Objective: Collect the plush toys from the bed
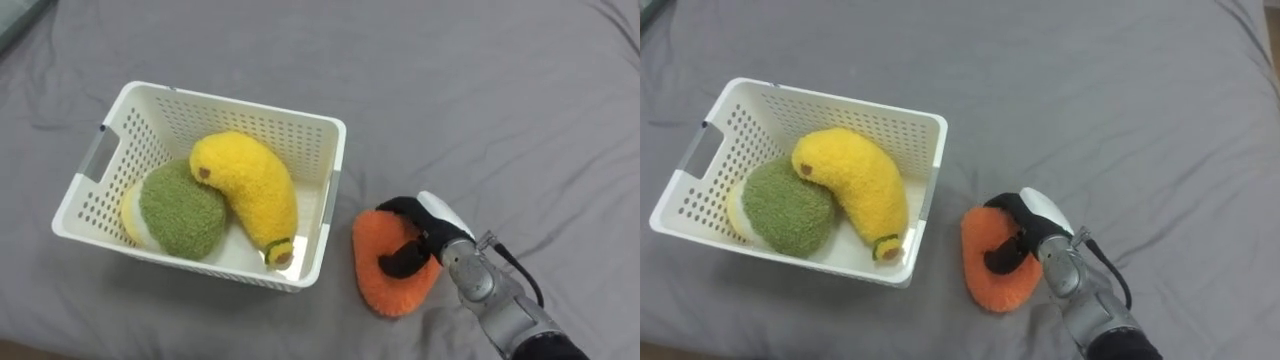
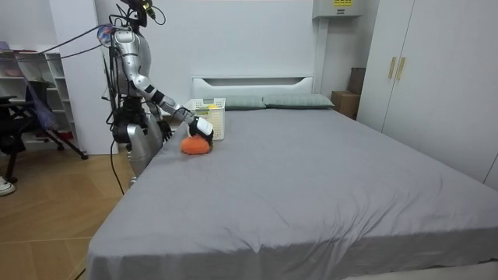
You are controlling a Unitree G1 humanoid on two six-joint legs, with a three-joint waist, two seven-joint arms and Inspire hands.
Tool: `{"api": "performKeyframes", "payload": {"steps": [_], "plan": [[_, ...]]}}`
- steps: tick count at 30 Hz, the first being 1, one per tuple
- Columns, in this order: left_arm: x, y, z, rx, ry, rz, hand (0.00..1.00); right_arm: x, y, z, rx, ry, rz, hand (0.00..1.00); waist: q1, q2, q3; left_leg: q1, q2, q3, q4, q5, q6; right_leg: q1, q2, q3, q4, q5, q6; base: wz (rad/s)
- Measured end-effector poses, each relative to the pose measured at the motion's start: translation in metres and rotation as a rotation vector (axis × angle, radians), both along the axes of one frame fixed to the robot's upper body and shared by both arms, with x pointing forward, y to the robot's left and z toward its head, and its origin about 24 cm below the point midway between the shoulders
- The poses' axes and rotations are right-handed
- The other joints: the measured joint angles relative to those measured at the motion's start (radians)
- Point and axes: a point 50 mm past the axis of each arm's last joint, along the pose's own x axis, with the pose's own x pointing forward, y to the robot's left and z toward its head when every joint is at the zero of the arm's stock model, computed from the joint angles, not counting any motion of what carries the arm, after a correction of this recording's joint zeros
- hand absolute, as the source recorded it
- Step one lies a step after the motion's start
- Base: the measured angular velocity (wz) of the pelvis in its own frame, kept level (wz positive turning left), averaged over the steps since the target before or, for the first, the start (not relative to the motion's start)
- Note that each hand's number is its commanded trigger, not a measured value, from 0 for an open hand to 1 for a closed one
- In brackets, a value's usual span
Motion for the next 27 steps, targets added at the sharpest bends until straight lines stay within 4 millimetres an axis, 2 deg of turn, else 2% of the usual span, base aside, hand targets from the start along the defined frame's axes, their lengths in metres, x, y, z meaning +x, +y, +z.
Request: {"api": "performKeyframes", "payload": {"steps": [4, 15, 21, 25, 27], "plan": [[0.001, -0.001, 0.000, -0.014, -0.002, -0.008, 0.00, 0.001, -0.001, 0.002, -0.017, 0.013, 0.018, 1.00, 0.013, 0.000, -0.0001, -0.014, -0.001, -0.002, 0.002, 0.001, 0.000, -0.014, -0.001, 0.000, 0.000, 0.000, 0.000, 0.00], [-0.003, 0.002, 0.000, -0.022, 0.003, -0.020, 0.00, 0.007, -0.006, 0.015, -0.027, -0.026, 0.035, 1.00, 0.009, -0.009, -0.0032, -0.007, -0.005, -0.002, 0.004, 0.002, 0.001, -0.004, -0.004, -0.003, 0.000, 0.000, 0.000, 0.01], [-0.009, 0.004, -0.001, -0.020, 0.006, 0.007, 0.00, 0.013, -0.019, 0.027, 0.011, -0.090, -0.050, 1.00, -0.021, -0.015, -0.0051, 0.015, -0.011, -0.014, 0.013, 0.003, 0.004, 0.030, -0.011, -0.016, -0.002, -0.003, 0.004, 0.07], [-0.016, 0.008, -0.001, -0.017, 0.000, 0.046, 0.00, 0.017, -0.029, 0.052, 0.080, -0.234, -0.131, 1.00, -0.047, -0.021, -0.0091, 0.040, -0.013, -0.012, 0.009, 0.005, 0.007, 0.051, -0.012, -0.011, -0.003, -0.003, 0.005, -0.01], [-0.021, 0.010, -0.001, -0.014, 0.003, 0.059, 0.00, 0.012, -0.039, 0.060, 0.131, -0.295, -0.204, 1.00, -0.056, -0.029, -0.0160, 0.066, -0.014, -0.003, -0.001, 0.005, 0.007, 0.076, -0.011, -0.007, -0.016, -0.003, 0.005, -0.05]]}}
